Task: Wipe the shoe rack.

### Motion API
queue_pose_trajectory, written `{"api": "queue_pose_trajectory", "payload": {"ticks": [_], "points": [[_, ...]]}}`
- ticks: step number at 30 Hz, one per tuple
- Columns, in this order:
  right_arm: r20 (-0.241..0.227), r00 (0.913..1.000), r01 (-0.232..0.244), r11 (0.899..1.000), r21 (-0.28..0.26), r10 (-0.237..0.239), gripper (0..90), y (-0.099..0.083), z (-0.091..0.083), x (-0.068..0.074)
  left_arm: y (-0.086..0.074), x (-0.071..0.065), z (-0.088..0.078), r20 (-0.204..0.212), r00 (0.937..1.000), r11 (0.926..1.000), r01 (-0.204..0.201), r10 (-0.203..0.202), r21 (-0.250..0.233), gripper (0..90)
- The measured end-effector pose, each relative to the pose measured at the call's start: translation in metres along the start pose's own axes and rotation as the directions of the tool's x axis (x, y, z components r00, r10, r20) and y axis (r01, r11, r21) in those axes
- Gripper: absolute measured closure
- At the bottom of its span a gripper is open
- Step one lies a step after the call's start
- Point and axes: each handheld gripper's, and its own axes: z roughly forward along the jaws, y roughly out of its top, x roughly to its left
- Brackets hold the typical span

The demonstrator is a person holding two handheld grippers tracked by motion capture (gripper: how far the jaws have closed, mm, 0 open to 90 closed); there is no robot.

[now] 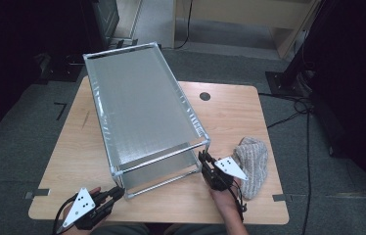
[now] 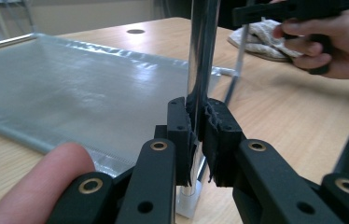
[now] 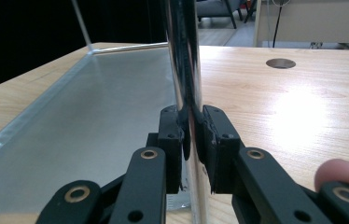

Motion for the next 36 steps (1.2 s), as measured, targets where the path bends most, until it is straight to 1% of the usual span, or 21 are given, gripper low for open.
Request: {"api": "queue_pose_trajectory", "payload": {"ticks": [3,7,9,10,12,13,15,16,18,20,21,23,24,25,26,27,29,30,32,34,36], "points": [[0.007,1.0000,-0.005,1.000,-0.006,0.005,79.0,0.000,0.003,-0.002,0.000,-0.002,0.001,0.036,0.9988,0.9995,0.033,-0.033,0.006,81.5],[0.038,0.9992,0.013,1.000,-0.012,-0.013,79.2,0.000,0.008,-0.001,0.000,-0.004,0.002,0.071,0.9972,0.9996,0.026,-0.026,0.008,81.5],[0.039,0.9992,0.005,1.000,-0.001,-0.005,78.2,0.001,0.010,-0.001,0.000,-0.005,0.003,0.086,0.9961,0.9997,0.021,-0.021,0.010,81.4],[0.038,0.9993,0.005,1.000,0.004,-0.005,75.4,0.002,0.010,-0.002,0.000,-0.005,0.003,0.087,0.9960,0.9997,0.018,-0.019,0.015,81.3],[0.035,0.9992,0.018,0.999,0.030,-0.019,62.4,0.005,0.009,-0.004,0.000,-0.007,0.004,0.095,0.9953,0.9997,0.017,-0.019,0.015,81.2],[0.036,0.9992,0.018,0.999,0.042,-0.020,58.0,0.006,0.006,-0.005,0.001,-0.008,0.005,0.097,0.9951,0.9997,0.016,-0.018,0.016,81.2],[0.026,0.9994,0.023,0.999,0.041,-0.024,51.7,0.011,-0.005,-0.008,0.001,-0.009,0.006,0.101,0.9947,0.9998,0.014,-0.016,0.015,81.0],[0.030,0.9990,0.032,0.999,0.035,-0.033,49.1,0.013,-0.012,-0.010,0.001,-0.009,0.007,0.102,0.9947,0.9998,0.009,-0.011,0.017,81.0],[0.074,0.9948,0.068,0.997,0.021,-0.070,45.0,0.018,-0.028,-0.015,0.002,-0.010,0.009,0.109,0.9940,0.9998,0.009,-0.011,0.018,80.9],[0.150,0.9849,0.084,0.996,0.012,-0.085,40.3,0.021,-0.042,-0.024,0.003,-0.011,0.011,0.112,0.9937,0.9998,0.004,-0.006,0.019,80.9],[0.204,0.9764,0.071,0.997,0.007,-0.071,37.6,0.021,-0.050,-0.034,0.003,-0.012,0.012,0.117,0.9931,0.9998,0.001,-0.004,0.018,80.9],[0.298,0.9539,0.032,0.999,0.006,-0.033,34.7,0.019,-0.058,-0.049,0.004,-0.013,0.014,0.120,0.9928,0.9998,-0.003,0.001,0.019,80.9],[0.354,0.9352,0.011,1.000,0.012,-0.015,33.4,0.017,-0.060,-0.059,0.004,-0.013,0.015,0.125,0.9922,0.9998,-0.002,-0.001,0.020,80.9],[0.435,0.9004,0.004,0.999,0.039,-0.021,31.9,0.013,-0.061,-0.069,0.004,-0.014,0.016,0.128,0.9918,0.9998,-0.004,0.002,0.019,80.9],[0.478,0.8778,-0.001,0.998,0.069,-0.032,29.2,0.011,-0.061,-0.075,0.005,-0.014,0.017,0.132,0.9912,0.9998,-0.008,0.006,0.019,80.9],[0.512,0.8587,-0.029,0.994,0.105,-0.029,25.5,0.007,-0.059,-0.083,0.005,-0.015,0.018,0.136,0.9907,0.9998,-0.007,0.005,0.019,81.0],[0.523,0.8524,-0.086,0.988,0.126,0.008,24.8,0.000,-0.055,-0.094,0.005,-0.015,0.020,0.141,0.9899,0.9998,-0.011,0.009,0.019,81.0],[0.536,0.8442,-0.109,0.984,0.141,0.017,23.8,-0.003,-0.053,-0.100,0.006,-0.016,0.021,0.145,0.9893,0.9998,-0.013,0.010,0.018,81.0],[0.550,0.8343,-0.160,0.973,0.167,0.042,22.3,-0.009,-0.048,-0.110,0.006,-0.017,0.024,0.151,0.9884,0.9998,-0.015,0.012,0.016,80.9],[0.546,0.8352,-0.196,0.964,0.180,0.068,22.2,-0.012,-0.045,-0.119,0.007,-0.018,0.026,0.156,0.9877,0.9997,-0.019,0.016,0.016,80.9],[0.533,0.8410,-0.237,0.948,0.211,0.091,22.0,-0.017,-0.042,-0.125,0.007,-0.018,0.027,0.161,0.9869,0.9998,-0.013,0.010,0.017,80.5]]}}
